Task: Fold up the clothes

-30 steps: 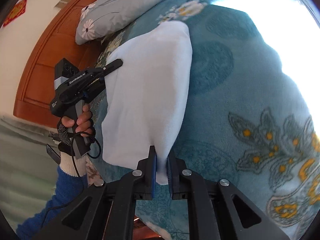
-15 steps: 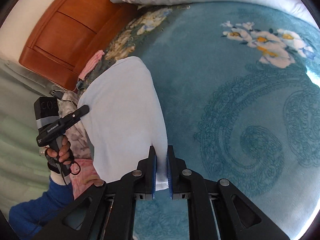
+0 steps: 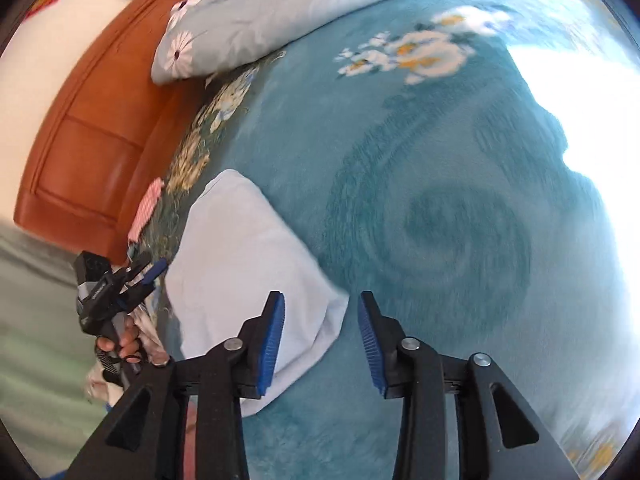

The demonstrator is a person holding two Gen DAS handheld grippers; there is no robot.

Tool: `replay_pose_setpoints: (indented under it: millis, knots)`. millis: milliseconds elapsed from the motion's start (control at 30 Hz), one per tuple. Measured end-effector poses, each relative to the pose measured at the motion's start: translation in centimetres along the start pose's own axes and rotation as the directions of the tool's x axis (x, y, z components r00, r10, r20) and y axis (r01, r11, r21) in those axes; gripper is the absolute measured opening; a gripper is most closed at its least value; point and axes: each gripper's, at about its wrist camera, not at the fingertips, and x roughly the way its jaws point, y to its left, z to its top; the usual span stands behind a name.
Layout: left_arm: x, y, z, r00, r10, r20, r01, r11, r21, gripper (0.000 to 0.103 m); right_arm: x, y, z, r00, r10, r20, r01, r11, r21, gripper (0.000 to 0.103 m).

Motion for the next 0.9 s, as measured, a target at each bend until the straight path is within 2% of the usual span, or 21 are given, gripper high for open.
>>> replay_pose_setpoints:
  millis: [100, 200, 267, 333, 433, 533, 600, 633, 667, 767, 900]
  knots:
    - [3.0, -0.9, 1.2, 0.994, 0.013, -0.109, -0.008, 0.999, 0.05, 0.059, -0.1, 0.8, -2.8, 0.999, -0.016, 0.036, 0.013, 0.997, 0.082, 0.041]
    - [5.9, -1.8, 1.6, 0.977, 0.052, -0.209, -0.031, 0.994, 0.101, 0.06, 0.4, 1.5, -5.0, 0.996, -0.038, 0.081, 0.025, 0.988, 0.155, 0.045]
    - [6.2, -2.6, 1.5, 0.977, 0.054, -0.205, -0.029, 0.992, 0.126, 0.06, 1.7, 1.3, -5.8, 0.993, -0.04, 0.11, 0.014, 0.973, 0.231, 0.045]
    - [6.3, -2.8, 1.2, 0.976, 0.008, -0.219, 0.015, 0.995, 0.101, 0.06, 2.2, 1.2, -6.4, 0.985, -0.044, 0.164, -0.006, 0.956, 0.293, 0.048]
    - [6.5, -3.2, 0.4, 0.979, 0.024, -0.201, 0.002, 0.992, 0.129, 0.058, 3.0, 1.4, -6.7, 0.976, -0.005, 0.219, -0.07, 0.94, 0.333, 0.048]
    - [6.1, -2.6, 0.0, 0.986, -0.011, -0.169, 0.027, 0.995, 0.092, 0.057, 3.4, 1.6, -7.4, 0.966, -0.006, 0.257, -0.083, 0.938, 0.336, 0.045]
    - [5.7, -1.9, -0.3, 0.989, -0.006, -0.145, 0.013, 0.999, 0.049, 0.044, 3.7, 1.2, -7.7, 0.964, 0.028, 0.263, -0.123, 0.927, 0.353, 0.017]
    - [5.5, -1.6, -0.5, 0.991, 0.007, -0.135, -0.003, 0.999, 0.032, 0.026, 3.9, 1.0, -7.7, 0.965, 0.048, 0.259, -0.144, 0.919, 0.368, 0.012]
    - [5.3, -1.2, -0.7, 0.992, 0.011, -0.125, -0.01, 1.0, 0.012, 0.016, 3.7, 1.2, -7.3, 0.964, 0.059, 0.258, -0.15, 0.925, 0.349, 0.009]
    - [4.2, -0.4, -1.1, 0.995, -0.058, -0.081, 0.053, 0.997, -0.056, 0.011, 3.3, 1.9, -6.2, 0.963, 0.094, 0.252, -0.168, 0.941, 0.292, 0.006]
    - [0.8, -1.9, -2.7, 0.996, -0.087, -0.003, 0.087, 0.996, -0.018, 0.011, 1.1, 4.2, -3.8, 0.961, 0.142, 0.239, -0.179, 0.973, 0.143, 0.006]
